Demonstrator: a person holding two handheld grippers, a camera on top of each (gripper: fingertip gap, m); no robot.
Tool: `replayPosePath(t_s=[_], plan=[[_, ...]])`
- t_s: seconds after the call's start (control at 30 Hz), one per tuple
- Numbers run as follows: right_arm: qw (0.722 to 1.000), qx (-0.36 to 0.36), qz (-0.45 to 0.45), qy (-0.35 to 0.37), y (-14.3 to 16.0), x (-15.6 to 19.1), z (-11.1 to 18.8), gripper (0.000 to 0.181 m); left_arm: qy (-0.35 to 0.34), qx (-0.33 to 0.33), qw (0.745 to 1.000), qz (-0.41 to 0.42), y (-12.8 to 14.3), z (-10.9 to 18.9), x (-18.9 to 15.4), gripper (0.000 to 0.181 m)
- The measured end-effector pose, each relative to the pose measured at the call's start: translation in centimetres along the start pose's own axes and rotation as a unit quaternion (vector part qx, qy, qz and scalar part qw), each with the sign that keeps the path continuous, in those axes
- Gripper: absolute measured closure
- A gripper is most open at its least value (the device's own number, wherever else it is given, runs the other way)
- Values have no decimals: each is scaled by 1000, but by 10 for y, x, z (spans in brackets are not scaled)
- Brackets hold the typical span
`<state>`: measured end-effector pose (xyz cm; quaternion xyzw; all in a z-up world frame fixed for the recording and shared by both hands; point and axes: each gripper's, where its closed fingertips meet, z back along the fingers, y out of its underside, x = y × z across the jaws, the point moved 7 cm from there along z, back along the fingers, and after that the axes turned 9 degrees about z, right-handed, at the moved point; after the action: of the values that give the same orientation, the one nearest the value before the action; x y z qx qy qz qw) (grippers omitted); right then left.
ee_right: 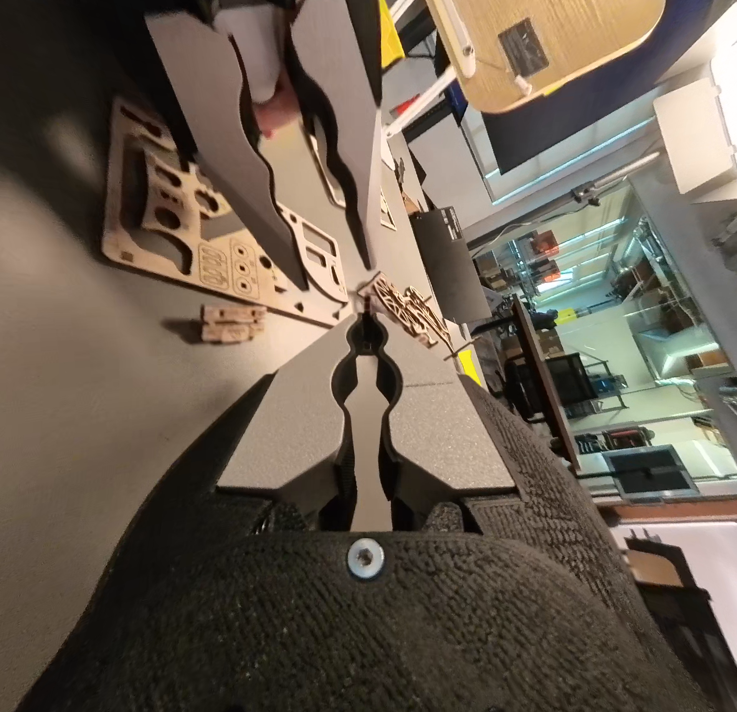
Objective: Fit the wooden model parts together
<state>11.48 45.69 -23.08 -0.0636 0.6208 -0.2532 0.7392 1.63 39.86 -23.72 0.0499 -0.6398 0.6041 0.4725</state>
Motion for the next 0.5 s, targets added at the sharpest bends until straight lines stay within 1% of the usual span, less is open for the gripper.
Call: replayPosePath(t_s=[0.03, 0.13, 0.23, 0.3, 0.37, 0.4, 0.5], plan=[[1000, 9, 6, 1, 4, -1, 0, 181, 3, 7, 1000, 8, 1, 1, 1, 154], [999, 33, 21, 4, 16, -4, 0, 181, 30, 32, 997, 61, 2, 3, 2, 152], [999, 48, 24, 5, 22, -5, -1, 181, 62, 76, 986, 134, 1, 2, 1, 142], [998, 57, 35, -2, 25, -2, -3, 181, 82, 102, 970, 204, -7, -1, -3, 137], [998, 57, 37, -3, 26, -1, -4, 181, 67, 128, 955, 260, -11, -5, -6, 139], [998, 56, 36, -2, 26, -1, -4, 181, 48, 159, 945, 283, -10, -7, -8, 143], [999, 47, 18, -1, 29, -4, -3, 181, 22, 255, 906, 338, -7, -15, -20, 143]])
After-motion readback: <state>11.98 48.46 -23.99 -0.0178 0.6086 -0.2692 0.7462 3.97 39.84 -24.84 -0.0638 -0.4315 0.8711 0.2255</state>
